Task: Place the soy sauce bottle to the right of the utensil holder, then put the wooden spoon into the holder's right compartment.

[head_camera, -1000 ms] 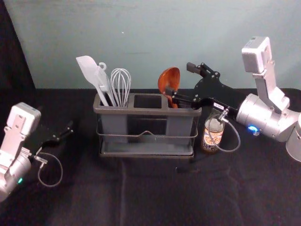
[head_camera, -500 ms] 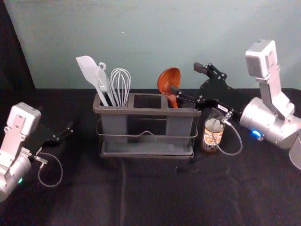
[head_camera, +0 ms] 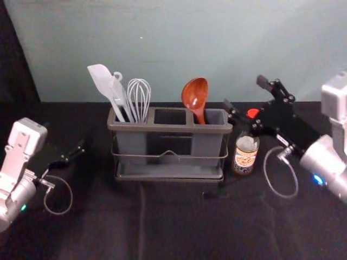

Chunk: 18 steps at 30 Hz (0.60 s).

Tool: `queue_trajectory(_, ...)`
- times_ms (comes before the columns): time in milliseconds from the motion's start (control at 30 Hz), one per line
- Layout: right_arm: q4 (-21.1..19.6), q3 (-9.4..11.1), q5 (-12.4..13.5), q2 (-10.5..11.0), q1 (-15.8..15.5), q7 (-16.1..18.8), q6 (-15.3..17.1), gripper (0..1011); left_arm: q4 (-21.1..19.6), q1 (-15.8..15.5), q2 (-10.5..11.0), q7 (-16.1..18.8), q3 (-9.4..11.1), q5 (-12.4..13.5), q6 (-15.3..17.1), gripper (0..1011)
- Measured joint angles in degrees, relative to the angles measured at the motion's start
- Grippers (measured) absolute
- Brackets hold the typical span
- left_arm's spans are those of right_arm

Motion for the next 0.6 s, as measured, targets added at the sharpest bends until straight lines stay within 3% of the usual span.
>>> queue_trajectory(267,-1.09,2.20,-2.02,-0.64,-7.04,-2.21,-5.30,1002,0.00,0.00,0.00,0.00,0.00,0.00,0.00,1011)
queue_trajectory(367,0.07,3.08,-2.77,-1.88,-9.61,-3.37,-8.18,1002,0.00,0.00,0.00,0.00,0.00,0.00,0.00,1011)
queue_trajectory(600,2.60,3.62,-5.22,-5.22,-12.96,-6.81,-10.73,1002,0.00,0.00,0.00,0.00,0.00,0.00,0.00,1012)
